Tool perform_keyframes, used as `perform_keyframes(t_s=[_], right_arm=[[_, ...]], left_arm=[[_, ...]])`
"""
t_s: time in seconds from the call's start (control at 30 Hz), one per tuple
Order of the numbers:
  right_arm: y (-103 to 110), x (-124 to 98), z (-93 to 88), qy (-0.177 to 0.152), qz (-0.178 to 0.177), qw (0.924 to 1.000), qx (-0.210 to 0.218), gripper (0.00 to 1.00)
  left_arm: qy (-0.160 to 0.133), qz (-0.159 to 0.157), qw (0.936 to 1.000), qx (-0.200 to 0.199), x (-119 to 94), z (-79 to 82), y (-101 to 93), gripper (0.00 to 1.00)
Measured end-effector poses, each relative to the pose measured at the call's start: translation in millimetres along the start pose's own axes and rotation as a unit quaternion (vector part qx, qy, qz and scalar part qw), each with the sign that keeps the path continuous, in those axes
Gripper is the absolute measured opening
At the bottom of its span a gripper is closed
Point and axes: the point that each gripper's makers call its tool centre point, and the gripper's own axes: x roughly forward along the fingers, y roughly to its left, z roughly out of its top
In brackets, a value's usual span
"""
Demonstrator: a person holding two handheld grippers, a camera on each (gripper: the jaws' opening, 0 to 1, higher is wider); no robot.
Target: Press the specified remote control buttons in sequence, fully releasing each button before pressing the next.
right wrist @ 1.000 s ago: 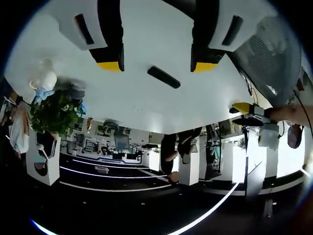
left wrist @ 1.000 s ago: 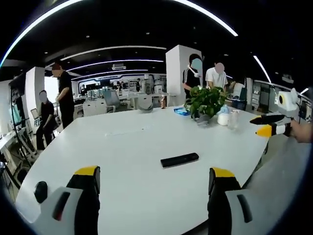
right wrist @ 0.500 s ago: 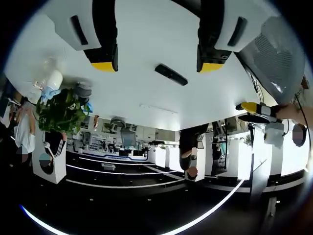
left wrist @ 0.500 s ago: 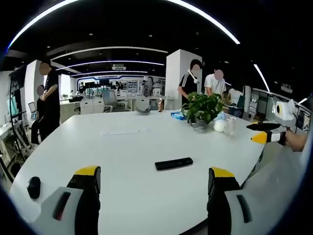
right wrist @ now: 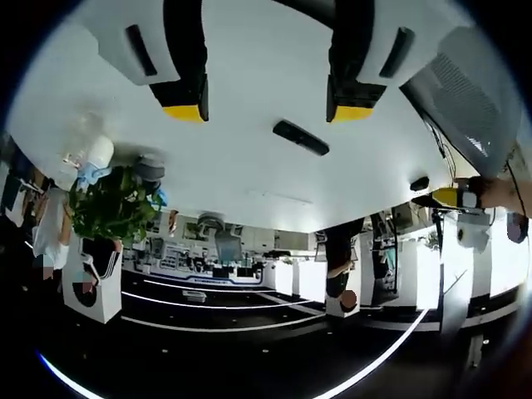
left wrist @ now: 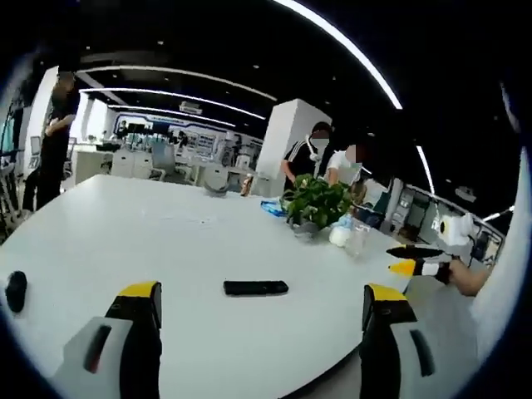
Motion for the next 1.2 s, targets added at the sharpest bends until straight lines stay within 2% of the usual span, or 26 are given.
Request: perform_keyframes(t_s=[0.1,0.17,0.2,0.3,0.4,0.5,0.6,0.67,0.7,0.8,0.87,0.93,1.0,1.17,1.2], right_arm=[[-0.9,-1.3,-0.5,-0.002,-0.003,1.0,0.003,0.63],[-1.0,-1.4,-1.4,-0.002,-0.003,1.0,0.001,0.62],[-3.1,-0.9,-1.5,0.001,-0.01,0.9999,-0.006,0.61],[-7.3,-0.3,-1.9,0.005,-0.021,0.9997,-0.011,0.61],[-9.9,-0.7,-0.8,0.001,-0.02,0.9998,-0.002,0.6],[-10.5,-0.6,-0.3,0.0,-0.019,0.9998,0.006,0.59],[-11.2,0.1,-1.5,0.002,-0.019,0.9998,0.01,0.59],[-11.2,-0.3,-1.2,0.002,-0.019,0.9998,0.007,0.58],[-11.7,-0.7,-0.1,-0.001,-0.022,0.9998,0.004,0.58],[-15.3,-2.0,0.8,-0.004,-0.032,0.9995,-0.001,0.58],[-17.3,-2.7,0.7,-0.005,-0.036,0.9993,0.003,0.58],[-19.5,-3.4,0.2,-0.005,-0.038,0.9992,0.009,0.57],[-19.0,-3.4,0.2,-0.006,-0.035,0.9993,0.014,0.57],[-15.9,-1.5,-3.4,0.005,-0.03,0.9995,0.003,0.56],[-15.0,-1.4,-2.9,0.005,-0.029,0.9995,-0.003,0.56]], left_arm=[[0.037,-0.025,0.9988,-0.02,12.3,-11.4,3.3,0.99],[0.054,-0.03,0.9981,0.0,21.0,-14.3,5.5,0.99],[0.057,-0.037,0.9975,0.017,29.5,-12.0,3.8,0.99],[0.06,-0.067,0.9959,0.012,48.3,-3.4,-10.8,0.99],[0.065,-0.077,0.9943,0.034,68.4,5.1,-16.6,0.99],[0.085,-0.085,0.9911,0.058,79.7,4.0,-19.5,0.97],[0.117,-0.094,0.9836,0.101,88.6,-3.3,-20.5,0.95],[0.144,-0.093,0.976,0.134,94.8,-12.2,-16.8,0.93],[0.169,-0.091,0.9693,0.154,98.5,-21.7,-12.4,0.92],[0.203,-0.1,0.9566,0.183,105.4,-39.8,-13.6,0.89],[0.227,-0.103,0.9459,0.208,109.9,-52.1,-12.5,0.88],[0.239,-0.107,0.9367,0.233,115.2,-58.5,-12.9,0.88],[0.24,-0.111,0.9313,0.25,120.8,-60.3,-15.4,0.87],[0.237,-0.102,0.9266,0.274,133.4,-56.9,-9.8,0.87],[0.227,-0.082,0.9233,0.298,138.2,-51.3,-3.4,0.88]])
